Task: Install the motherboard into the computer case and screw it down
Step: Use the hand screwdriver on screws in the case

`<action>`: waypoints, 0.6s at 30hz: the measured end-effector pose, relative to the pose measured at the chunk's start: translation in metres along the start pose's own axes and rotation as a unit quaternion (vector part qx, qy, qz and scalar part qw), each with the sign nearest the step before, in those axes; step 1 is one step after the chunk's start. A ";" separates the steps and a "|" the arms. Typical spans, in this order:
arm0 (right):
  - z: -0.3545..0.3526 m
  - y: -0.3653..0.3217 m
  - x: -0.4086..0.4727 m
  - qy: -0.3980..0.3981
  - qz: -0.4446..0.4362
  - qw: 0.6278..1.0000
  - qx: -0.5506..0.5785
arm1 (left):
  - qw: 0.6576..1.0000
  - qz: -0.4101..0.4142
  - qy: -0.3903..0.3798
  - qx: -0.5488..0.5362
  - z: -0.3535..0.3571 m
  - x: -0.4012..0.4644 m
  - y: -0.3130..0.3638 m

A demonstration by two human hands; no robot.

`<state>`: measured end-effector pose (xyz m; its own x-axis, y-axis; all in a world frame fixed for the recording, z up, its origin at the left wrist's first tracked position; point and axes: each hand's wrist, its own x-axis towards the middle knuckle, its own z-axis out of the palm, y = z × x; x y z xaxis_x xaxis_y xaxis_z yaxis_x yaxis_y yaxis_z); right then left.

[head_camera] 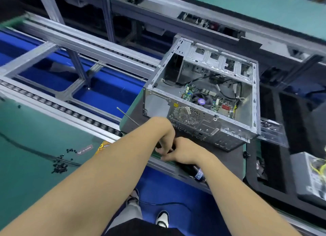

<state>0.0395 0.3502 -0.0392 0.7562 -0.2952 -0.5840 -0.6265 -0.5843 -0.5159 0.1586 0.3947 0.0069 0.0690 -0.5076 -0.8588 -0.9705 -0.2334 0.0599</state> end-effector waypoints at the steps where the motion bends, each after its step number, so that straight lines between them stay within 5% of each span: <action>1: 0.006 -0.008 0.004 -0.001 -0.003 0.999 0.041 | 1.000 -0.017 0.017 0.013 0.004 -0.006 -0.007; 4: 0.029 -0.031 0.016 -0.013 -0.007 0.987 0.159 | 0.997 -0.069 0.029 0.009 0.021 -0.020 -0.028; 9: 0.073 -0.075 0.039 0.005 -0.027 0.982 0.186 | 0.972 -0.200 0.119 -0.043 0.069 -0.027 -0.056; 14: 0.127 -0.124 0.064 0.022 -0.061 0.991 0.115 | 0.949 -0.254 0.180 -0.047 0.121 -0.021 -0.096; 18: 0.169 -0.159 0.082 0.051 -0.103 0.993 -0.004 | 0.893 -0.275 0.339 -0.112 0.159 -0.024 -0.139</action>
<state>0.1689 0.5466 -0.1115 0.8834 -0.2436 -0.4003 -0.4557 -0.6461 -0.6124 0.2555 0.5710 -0.0619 0.7187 -0.6329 -0.2878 -0.6815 -0.7233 -0.1113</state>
